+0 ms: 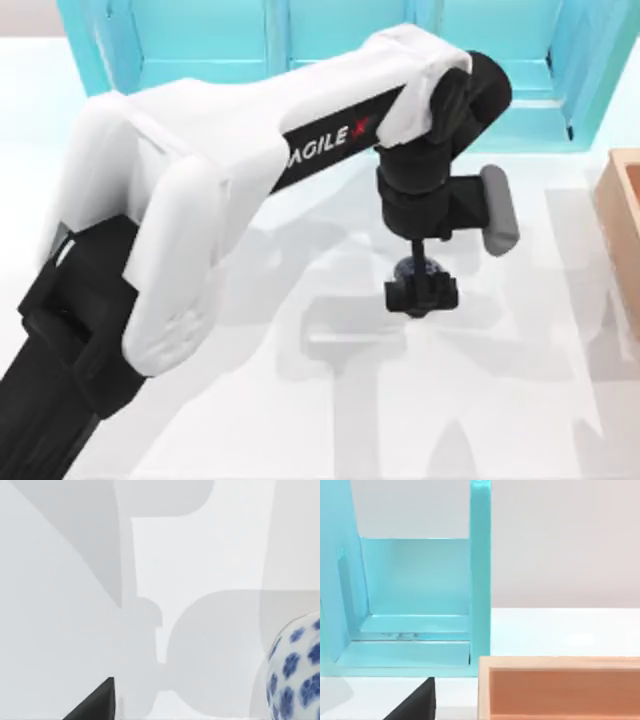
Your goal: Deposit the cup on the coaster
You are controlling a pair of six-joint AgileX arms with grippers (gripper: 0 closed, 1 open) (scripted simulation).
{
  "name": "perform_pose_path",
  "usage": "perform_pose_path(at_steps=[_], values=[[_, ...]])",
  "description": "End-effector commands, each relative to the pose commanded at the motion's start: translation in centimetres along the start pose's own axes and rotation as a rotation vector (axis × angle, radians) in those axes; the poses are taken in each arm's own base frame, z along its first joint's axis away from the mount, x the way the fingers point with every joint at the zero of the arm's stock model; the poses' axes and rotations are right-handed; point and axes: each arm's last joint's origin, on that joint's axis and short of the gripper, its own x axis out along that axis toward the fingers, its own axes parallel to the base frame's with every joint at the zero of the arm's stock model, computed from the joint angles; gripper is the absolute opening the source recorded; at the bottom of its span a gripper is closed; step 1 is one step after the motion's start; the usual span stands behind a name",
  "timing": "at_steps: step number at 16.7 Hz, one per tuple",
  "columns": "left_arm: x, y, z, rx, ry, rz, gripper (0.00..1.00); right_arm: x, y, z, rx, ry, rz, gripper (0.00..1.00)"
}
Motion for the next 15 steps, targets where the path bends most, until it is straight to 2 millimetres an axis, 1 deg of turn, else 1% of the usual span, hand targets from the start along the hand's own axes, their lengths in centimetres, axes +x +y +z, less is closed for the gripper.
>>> perform_pose_path(at_steps=[3,15], values=[[0.00,0.00,0.00,0.000,0.000,0.000,1.00,0.00,0.00,0.00,0.000,0.000,0.000,1.00],[0.00,0.00,0.00,0.000,0.000,0.000,0.10,0.00,0.00,0.00,0.000,0.000,0.000,1.00]])
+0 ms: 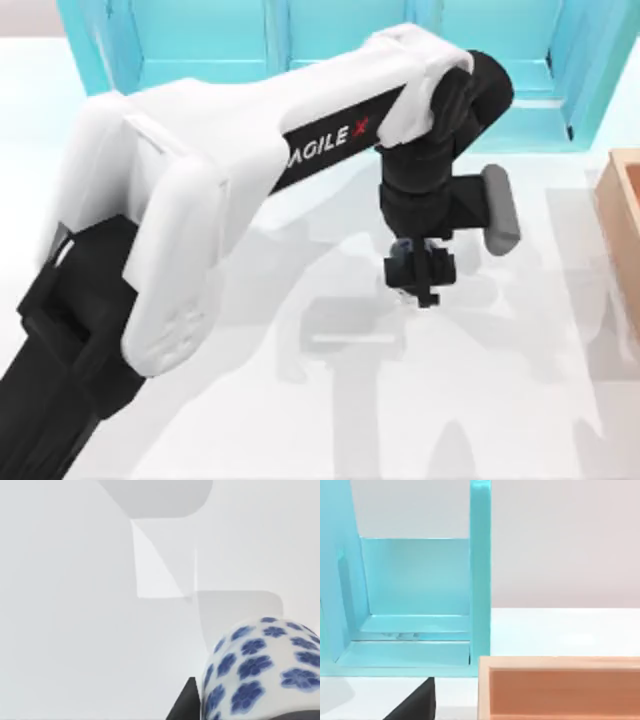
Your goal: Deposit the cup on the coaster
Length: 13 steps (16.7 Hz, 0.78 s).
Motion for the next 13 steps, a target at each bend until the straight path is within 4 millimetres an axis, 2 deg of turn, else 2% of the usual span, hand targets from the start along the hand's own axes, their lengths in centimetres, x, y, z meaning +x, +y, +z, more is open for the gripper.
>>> perform_pose_path(at_steps=[1,2,11,13], values=[[0.0,0.0,0.0,0.000,0.000,0.000,0.02,0.0,0.0,0.0,0.000,0.000,0.000,1.00],[0.0,0.0,0.0,0.000,0.000,0.000,0.00,0.0,0.0,0.0,0.000,0.000,0.000,1.00],[0.0,0.2,-0.2,-0.005,0.001,0.001,0.00,0.0,0.0,0.0,0.000,0.000,0.000,1.00],[-0.8,0.9,-1.6,-0.070,0.006,0.012,0.00,0.0,0.0,0.0,0.000,0.000,0.000,1.00]])
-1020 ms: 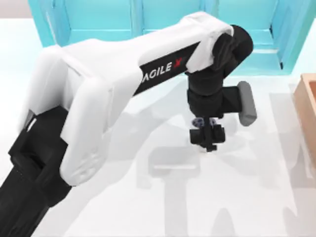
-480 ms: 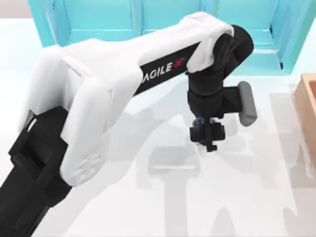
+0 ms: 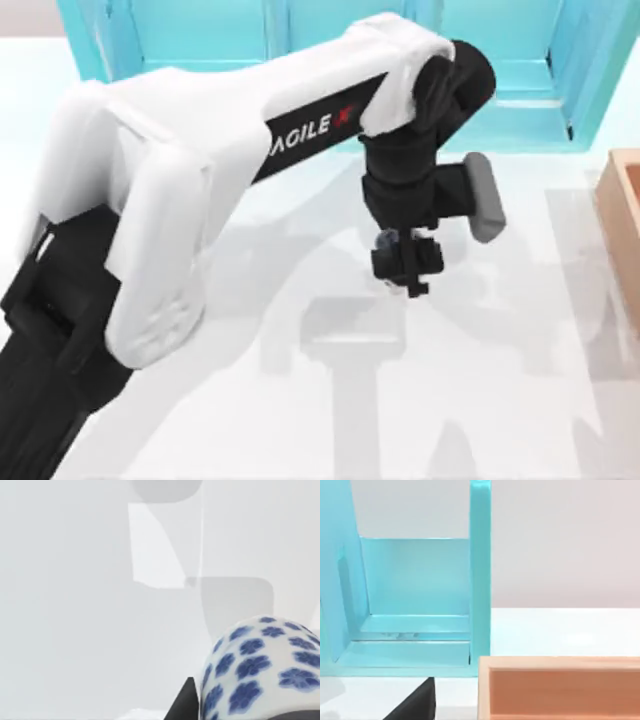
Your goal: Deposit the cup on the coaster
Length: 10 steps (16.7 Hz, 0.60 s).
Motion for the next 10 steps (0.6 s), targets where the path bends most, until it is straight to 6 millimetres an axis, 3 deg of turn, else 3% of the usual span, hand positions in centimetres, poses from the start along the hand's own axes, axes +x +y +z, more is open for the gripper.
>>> perform_pose_path(at_steps=[3,7,10], values=[[-1.8,1.5,-3.6,-0.196,0.017,0.026,0.00,0.0,0.0,0.0,0.000,0.000,0.000,1.00],[-4.8,0.8,-6.6,-0.486,0.011,0.072,0.00,0.0,0.0,0.0,0.000,0.000,0.000,1.00],[-6.1,0.9,-10.5,-0.833,0.025,0.095,0.00,0.0,0.0,0.0,0.000,0.000,0.000,1.00]])
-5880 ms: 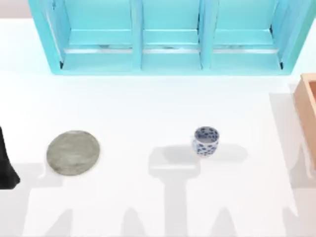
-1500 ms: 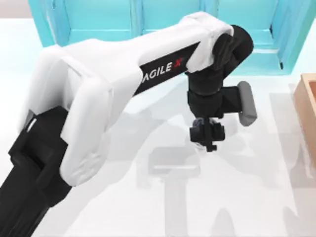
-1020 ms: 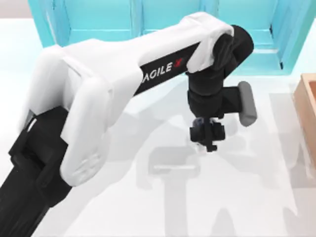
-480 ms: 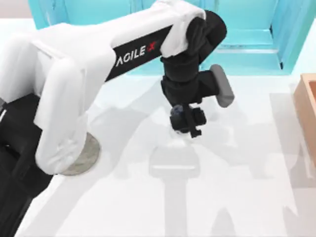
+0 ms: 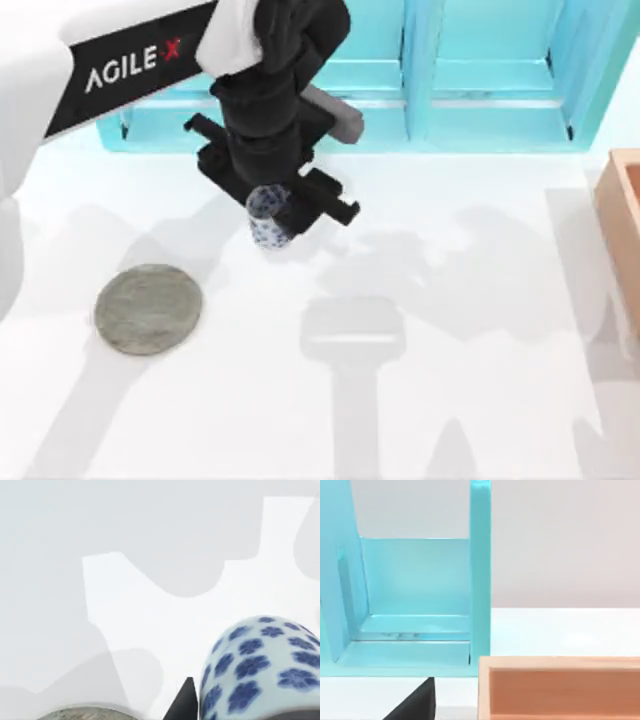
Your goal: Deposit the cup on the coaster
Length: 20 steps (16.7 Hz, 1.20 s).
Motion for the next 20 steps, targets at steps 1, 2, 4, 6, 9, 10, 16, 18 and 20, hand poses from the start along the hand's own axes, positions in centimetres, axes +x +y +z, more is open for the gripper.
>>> perform_pose_path(at_steps=[1,2,4,6,9,10,16,18,20], values=[[-0.1,0.9,-1.0,-0.112,0.016,0.011,0.00,0.0,0.0,0.0,0.000,0.000,0.000,1.00],[-0.2,1.5,-2.1,-0.207,0.033,0.023,0.00,0.0,0.0,0.0,0.000,0.000,0.000,1.00],[-0.4,2.1,-4.3,-0.354,0.062,0.051,0.00,0.0,0.0,0.0,0.000,0.000,0.000,1.00],[-0.9,3.1,-6.4,-0.490,0.070,0.079,0.00,0.0,0.0,0.0,0.000,0.000,0.000,1.00],[-1.7,5.1,-8.7,-0.640,0.059,0.109,0.00,0.0,0.0,0.0,0.000,0.000,0.000,1.00],[-1.8,5.3,-8.9,-0.653,0.057,0.112,0.00,0.0,0.0,0.0,0.000,0.000,0.000,1.00],[-1.2,5.2,-8.8,-0.646,0.062,0.111,0.00,0.0,0.0,0.0,0.000,0.000,0.000,1.00],[0.2,5.4,-8.9,-0.650,0.059,0.111,0.00,0.0,0.0,0.0,0.000,0.000,0.000,1.00],[2.0,5.5,-9.0,-0.651,0.053,0.111,0.00,0.0,0.0,0.0,0.000,0.000,0.000,1.00]])
